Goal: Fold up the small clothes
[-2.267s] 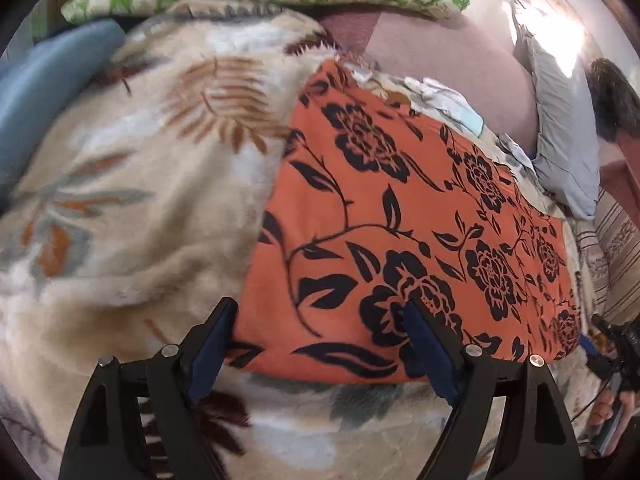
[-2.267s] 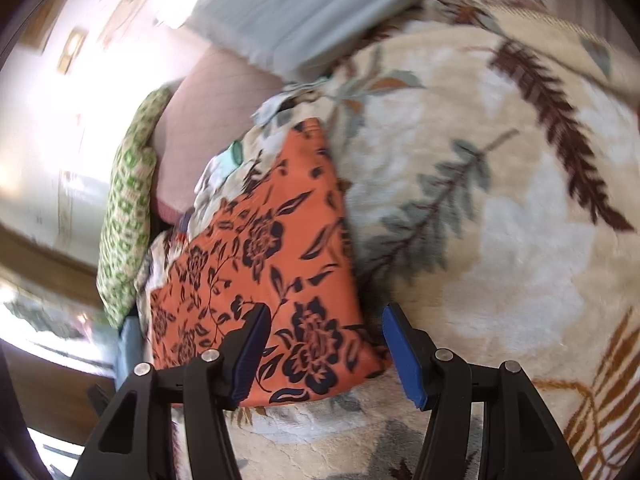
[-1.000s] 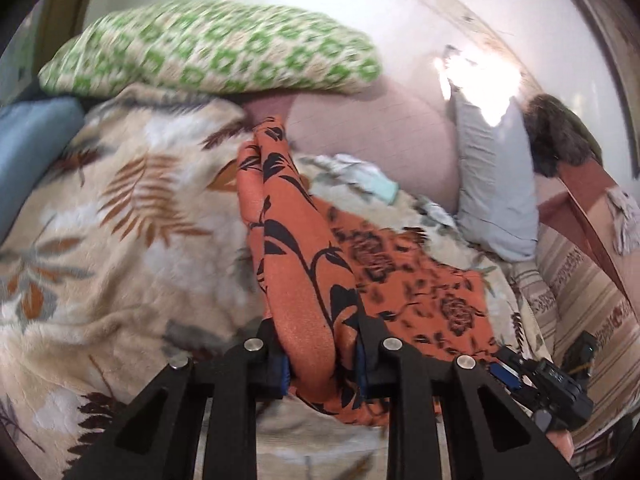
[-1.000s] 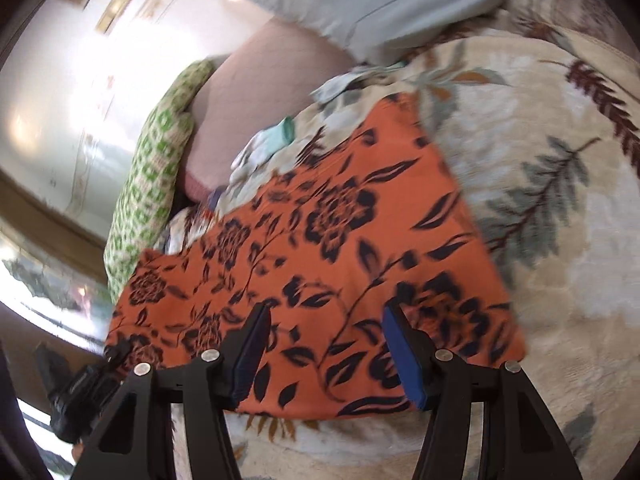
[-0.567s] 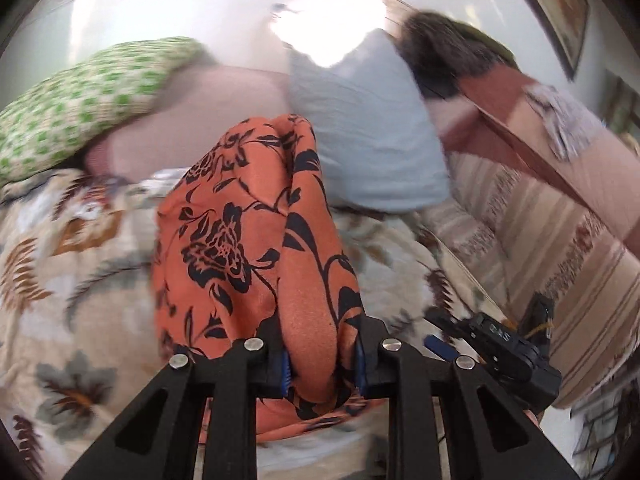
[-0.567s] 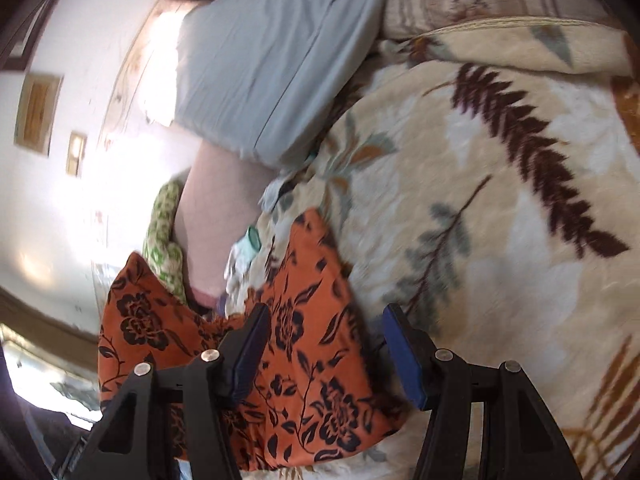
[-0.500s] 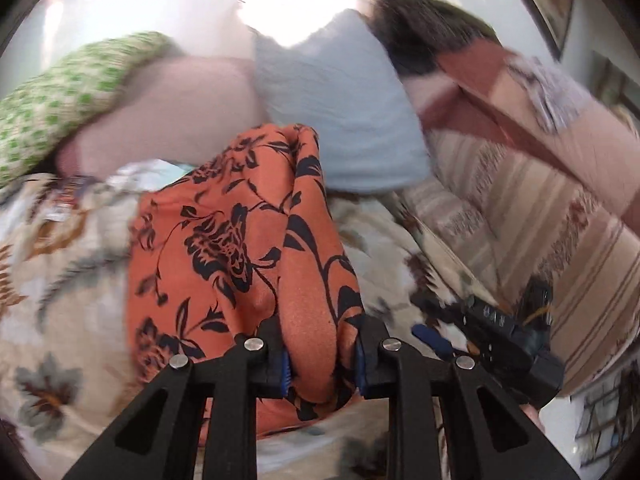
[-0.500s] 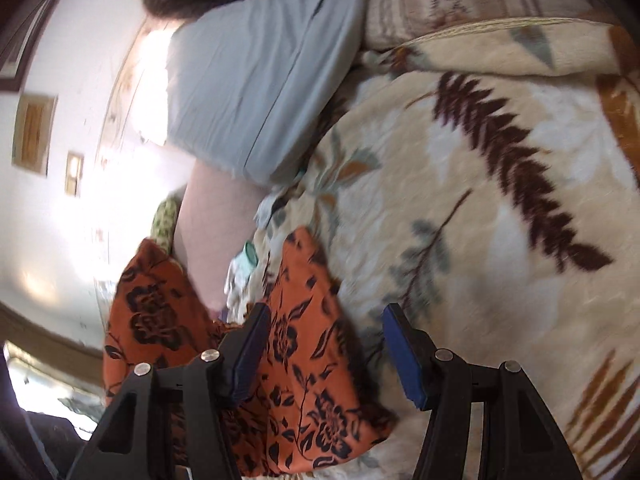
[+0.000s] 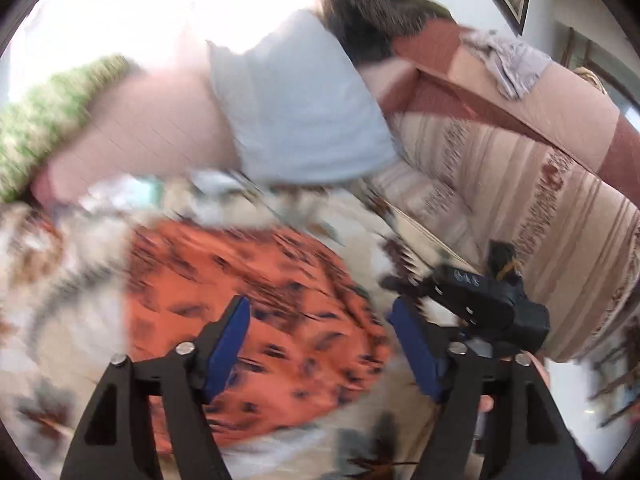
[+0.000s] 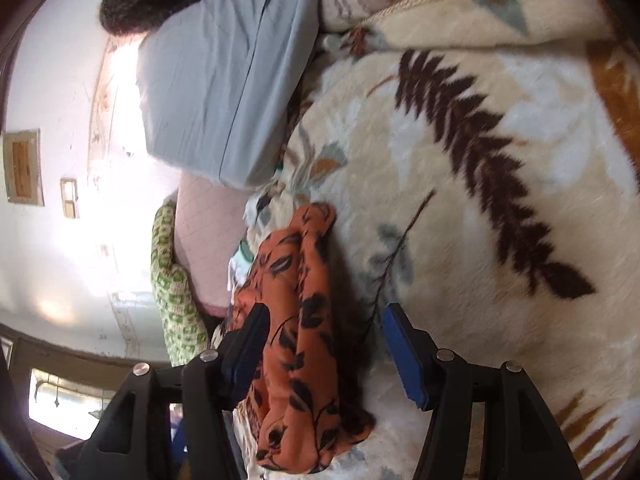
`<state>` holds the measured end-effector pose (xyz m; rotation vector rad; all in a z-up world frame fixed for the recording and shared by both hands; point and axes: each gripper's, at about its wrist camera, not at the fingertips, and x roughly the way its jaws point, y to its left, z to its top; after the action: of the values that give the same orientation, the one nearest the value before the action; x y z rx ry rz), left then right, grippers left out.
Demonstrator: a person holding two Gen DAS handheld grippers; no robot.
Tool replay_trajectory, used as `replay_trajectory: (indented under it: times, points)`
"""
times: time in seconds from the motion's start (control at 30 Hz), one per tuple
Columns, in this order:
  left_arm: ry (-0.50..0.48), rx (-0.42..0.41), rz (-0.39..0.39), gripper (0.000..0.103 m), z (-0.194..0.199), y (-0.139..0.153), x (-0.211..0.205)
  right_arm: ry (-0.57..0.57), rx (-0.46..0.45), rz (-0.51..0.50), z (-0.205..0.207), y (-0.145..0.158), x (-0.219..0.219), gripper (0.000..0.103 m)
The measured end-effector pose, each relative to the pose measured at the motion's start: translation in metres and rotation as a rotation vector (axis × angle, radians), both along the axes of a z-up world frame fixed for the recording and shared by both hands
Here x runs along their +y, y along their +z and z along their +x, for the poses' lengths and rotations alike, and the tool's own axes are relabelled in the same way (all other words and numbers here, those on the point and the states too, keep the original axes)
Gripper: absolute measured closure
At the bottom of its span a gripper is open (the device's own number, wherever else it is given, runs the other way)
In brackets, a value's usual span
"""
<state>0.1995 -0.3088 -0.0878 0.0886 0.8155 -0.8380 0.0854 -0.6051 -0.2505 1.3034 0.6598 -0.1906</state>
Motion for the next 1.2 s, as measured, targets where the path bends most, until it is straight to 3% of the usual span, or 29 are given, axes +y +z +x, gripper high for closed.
replay_trajectory:
  times: [0.1,0.27,0.33,0.43,0.53,0.6,0.63,0.7,0.83,0.93,0.97,1.03,1.13,1.17,1.2]
  points:
    - [0.108,-0.017,0.099,0.027,0.02,-0.008,0.023,0.062,0.033,-0.045,0.014,0.001,0.014,0.033]
    - [0.233,0.122,0.296,0.028,0.047,-0.074,0.053,0.069,0.09,-0.103,0.037,0.001,0.017,0.032]
    - [0.242,0.145,0.31,0.028,0.049,-0.089,0.061,0.077,0.075,-0.09,0.049,0.001,0.014,0.029]
    - [0.196,0.168,0.299,0.028,0.044,-0.103,0.061,0.139,0.133,-0.088,0.078,0.004,0.019,0.025]
    - [0.138,0.152,0.366,0.027,0.038,-0.114,0.059,0.22,0.194,-0.225,0.107,0.016,0.038,0.025]
    - [0.141,0.211,0.361,0.027,0.04,-0.127,0.066,0.274,0.209,-0.352,0.123,0.022,0.057,0.026]
    - [0.148,0.243,0.34,0.027,0.041,-0.131,0.071,0.313,0.232,-0.424,0.131,0.023,0.068,0.029]
    - [0.158,0.284,0.288,0.028,0.044,-0.128,0.082,0.399,0.355,-0.542,0.147,0.018,0.093,0.063]
    - [0.157,0.182,0.243,0.032,0.04,-0.098,0.103,0.389,0.236,-0.641,0.146,0.057,0.119,0.072]
    - [0.222,0.137,0.151,0.032,0.045,-0.071,0.128,0.389,-0.018,-0.676,0.136,0.099,0.133,0.073]
    - [0.249,0.128,0.133,0.032,0.047,-0.064,0.135,0.393,-0.109,-0.669,0.132,0.106,0.135,0.073]
    - [0.267,0.132,0.128,0.032,0.051,-0.059,0.137,0.378,-0.13,-0.587,0.135,0.092,0.124,0.073]
    - [0.264,0.139,0.168,0.032,0.054,-0.064,0.129,0.366,0.001,-0.357,0.146,0.019,0.084,0.069]
    - [0.26,0.147,0.176,0.032,0.056,-0.068,0.125,0.331,0.055,-0.286,0.144,-0.008,0.068,0.063]
    - [0.26,0.158,0.183,0.032,0.058,-0.069,0.124,0.303,0.065,-0.203,0.139,-0.031,0.053,0.048]
